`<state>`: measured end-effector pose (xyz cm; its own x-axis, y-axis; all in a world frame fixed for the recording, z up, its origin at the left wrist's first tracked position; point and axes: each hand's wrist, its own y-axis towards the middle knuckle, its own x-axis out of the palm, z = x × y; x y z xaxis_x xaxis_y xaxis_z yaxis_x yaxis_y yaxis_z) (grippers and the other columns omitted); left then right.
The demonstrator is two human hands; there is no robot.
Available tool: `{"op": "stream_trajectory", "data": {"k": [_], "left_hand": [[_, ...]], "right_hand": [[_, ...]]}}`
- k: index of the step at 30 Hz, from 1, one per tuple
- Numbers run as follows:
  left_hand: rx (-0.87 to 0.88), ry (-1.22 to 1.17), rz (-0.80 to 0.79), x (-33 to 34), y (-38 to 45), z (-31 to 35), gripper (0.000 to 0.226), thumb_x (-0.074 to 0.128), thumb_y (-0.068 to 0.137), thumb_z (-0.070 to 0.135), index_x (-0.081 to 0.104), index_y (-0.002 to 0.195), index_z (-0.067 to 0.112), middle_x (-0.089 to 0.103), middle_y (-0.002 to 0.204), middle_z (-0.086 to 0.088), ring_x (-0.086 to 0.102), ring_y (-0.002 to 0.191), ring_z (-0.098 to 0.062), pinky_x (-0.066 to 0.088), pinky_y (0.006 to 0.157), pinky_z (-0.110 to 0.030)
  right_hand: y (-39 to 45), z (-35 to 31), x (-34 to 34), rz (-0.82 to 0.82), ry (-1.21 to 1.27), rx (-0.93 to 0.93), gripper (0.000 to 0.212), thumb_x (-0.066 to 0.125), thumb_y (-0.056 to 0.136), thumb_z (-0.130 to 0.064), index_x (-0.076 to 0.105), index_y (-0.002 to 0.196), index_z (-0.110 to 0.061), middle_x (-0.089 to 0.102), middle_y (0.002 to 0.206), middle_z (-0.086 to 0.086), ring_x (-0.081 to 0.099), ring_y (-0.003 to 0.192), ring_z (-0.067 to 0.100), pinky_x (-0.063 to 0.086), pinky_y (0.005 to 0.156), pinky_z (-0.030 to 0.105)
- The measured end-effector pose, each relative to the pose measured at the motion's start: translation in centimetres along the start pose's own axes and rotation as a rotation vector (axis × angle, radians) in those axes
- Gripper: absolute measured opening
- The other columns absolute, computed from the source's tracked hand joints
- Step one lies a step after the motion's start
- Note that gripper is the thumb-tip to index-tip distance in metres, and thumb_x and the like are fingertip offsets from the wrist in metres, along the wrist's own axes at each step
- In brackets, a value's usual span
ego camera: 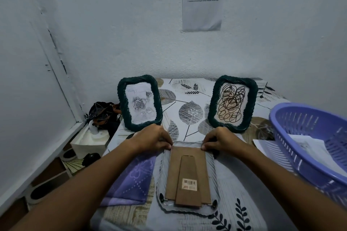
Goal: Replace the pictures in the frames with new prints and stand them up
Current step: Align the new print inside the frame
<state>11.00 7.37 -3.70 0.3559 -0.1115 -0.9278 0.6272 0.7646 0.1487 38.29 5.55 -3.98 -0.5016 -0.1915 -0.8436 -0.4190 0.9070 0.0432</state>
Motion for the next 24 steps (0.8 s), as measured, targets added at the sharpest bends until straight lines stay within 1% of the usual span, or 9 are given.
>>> {"op": "stream_trajectory", "data": {"k": [3,6,8,10,13,15,20,22,24], "left_hand": [[-0.038,-0.040,0.019,0.3,0.0,0.1,0.015,0.079,0.078,0.026,0.079,0.091,0.019,0.074,0.084,0.005,0.057,0.070,0.003,0.037,0.065,-0.004],[-0.066,-0.074,0.036,0.5,0.0,0.1,0.015,0.080,0.077,0.027,0.079,0.089,0.018,0.068,0.076,0.010,0.056,0.066,0.008,0.036,0.064,-0.003],[-0.079,-0.091,0.039,0.6,0.0,0.0,0.015,0.080,0.076,0.027,0.079,0.088,0.018,0.063,0.072,0.015,0.056,0.064,0.011,0.036,0.063,-0.002],[-0.088,-0.115,0.040,0.7,0.0,-0.2,0.014,0.081,0.076,0.027,0.079,0.087,0.019,0.062,0.071,0.017,0.057,0.066,0.011,0.037,0.063,-0.003],[-0.098,-0.136,0.045,0.8,0.0,-0.2,0.013,0.080,0.076,0.025,0.079,0.087,0.018,0.063,0.071,0.016,0.058,0.068,0.012,0.037,0.062,-0.003],[-0.101,-0.143,0.047,0.8,0.0,-0.2,0.013,0.080,0.077,0.024,0.079,0.087,0.017,0.062,0.071,0.016,0.057,0.067,0.012,0.036,0.061,-0.002],[-0.141,-0.142,0.059,1.2,0.3,-0.5,0.010,0.080,0.076,0.026,0.079,0.085,0.021,0.064,0.070,0.018,0.058,0.067,0.009,0.038,0.061,-0.008],[-0.153,-0.136,0.052,1.2,0.5,-0.5,0.010,0.080,0.077,0.027,0.079,0.085,0.022,0.066,0.072,0.016,0.059,0.069,0.007,0.042,0.063,-0.013],[-0.161,-0.124,0.045,1.3,0.6,-0.6,0.010,0.080,0.077,0.028,0.079,0.085,0.022,0.070,0.076,0.012,0.062,0.072,0.002,0.050,0.068,-0.021]], "right_hand": [[-0.1,0.2,0.0,0.007,0.013,0.016,0.010,0.077,0.079,-0.019,0.078,0.086,-0.014,0.073,0.080,-0.003,0.063,0.067,-0.002,0.048,0.063,0.011],[-0.3,0.3,-0.2,-0.015,0.035,0.015,0.011,0.075,0.079,-0.011,0.079,0.089,-0.015,0.075,0.085,-0.001,0.067,0.075,0.004,0.053,0.070,0.016],[-0.3,0.3,-0.1,-0.018,0.017,0.008,0.012,0.075,0.080,-0.010,0.078,0.090,-0.015,0.075,0.085,-0.002,0.067,0.074,0.001,0.053,0.072,0.017],[-0.3,0.3,0.0,-0.011,0.014,0.013,0.012,0.074,0.080,-0.010,0.078,0.090,-0.015,0.075,0.085,-0.002,0.065,0.072,-0.001,0.051,0.069,0.014],[-0.3,0.2,0.1,-0.005,0.013,0.009,0.013,0.073,0.081,-0.008,0.078,0.091,-0.014,0.073,0.084,-0.005,0.063,0.071,-0.003,0.048,0.068,0.009],[-0.3,0.2,0.1,-0.004,0.007,0.000,0.013,0.073,0.080,-0.007,0.078,0.090,-0.014,0.072,0.083,-0.006,0.063,0.071,-0.004,0.048,0.068,0.008],[-0.2,0.2,0.2,-0.007,-0.007,-0.009,0.014,0.073,0.080,-0.007,0.078,0.091,-0.014,0.074,0.086,-0.004,0.063,0.072,-0.003,0.050,0.070,0.012],[-0.2,0.2,0.2,-0.006,-0.019,-0.010,0.014,0.073,0.081,-0.008,0.078,0.091,-0.014,0.074,0.087,-0.003,0.063,0.073,-0.002,0.051,0.072,0.014],[-0.2,0.2,0.2,-0.005,-0.025,-0.009,0.013,0.072,0.081,-0.008,0.078,0.091,-0.014,0.074,0.088,-0.003,0.062,0.072,-0.003,0.050,0.071,0.014]]}}
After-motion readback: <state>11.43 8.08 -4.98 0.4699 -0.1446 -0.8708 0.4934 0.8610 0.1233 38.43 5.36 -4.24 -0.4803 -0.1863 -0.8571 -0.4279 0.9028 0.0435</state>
